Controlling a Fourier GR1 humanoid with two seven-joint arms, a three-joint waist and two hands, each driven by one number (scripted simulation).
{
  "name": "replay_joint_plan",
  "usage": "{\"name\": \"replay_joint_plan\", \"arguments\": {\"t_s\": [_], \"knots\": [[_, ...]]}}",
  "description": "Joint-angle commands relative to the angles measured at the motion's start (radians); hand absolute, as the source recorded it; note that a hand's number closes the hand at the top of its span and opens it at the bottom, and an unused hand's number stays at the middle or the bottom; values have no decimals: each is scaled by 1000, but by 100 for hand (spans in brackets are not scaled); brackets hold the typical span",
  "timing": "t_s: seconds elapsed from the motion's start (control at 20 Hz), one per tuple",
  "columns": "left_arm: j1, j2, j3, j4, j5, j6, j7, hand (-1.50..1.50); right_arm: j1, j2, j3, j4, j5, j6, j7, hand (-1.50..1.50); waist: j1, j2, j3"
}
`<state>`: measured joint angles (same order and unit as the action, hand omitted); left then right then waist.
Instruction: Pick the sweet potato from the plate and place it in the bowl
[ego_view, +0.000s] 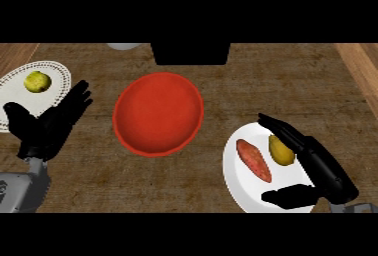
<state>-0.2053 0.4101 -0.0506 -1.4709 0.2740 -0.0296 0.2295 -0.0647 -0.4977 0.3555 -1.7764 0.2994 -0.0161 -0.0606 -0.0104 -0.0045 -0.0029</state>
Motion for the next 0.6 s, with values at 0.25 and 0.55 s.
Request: {"name": "replay_joint_plan", "arguments": {"t_s": [0.25,0.55], "knots": [[-3,-2,13,11,7,-37,-7,0,-193,-71,104,-182,76,303,553,-150,18,3,0],[-64,-36,10,39,-25,-13,20,0,-329,46,182,-227,39,485,831,-150,13,4,1]]}}
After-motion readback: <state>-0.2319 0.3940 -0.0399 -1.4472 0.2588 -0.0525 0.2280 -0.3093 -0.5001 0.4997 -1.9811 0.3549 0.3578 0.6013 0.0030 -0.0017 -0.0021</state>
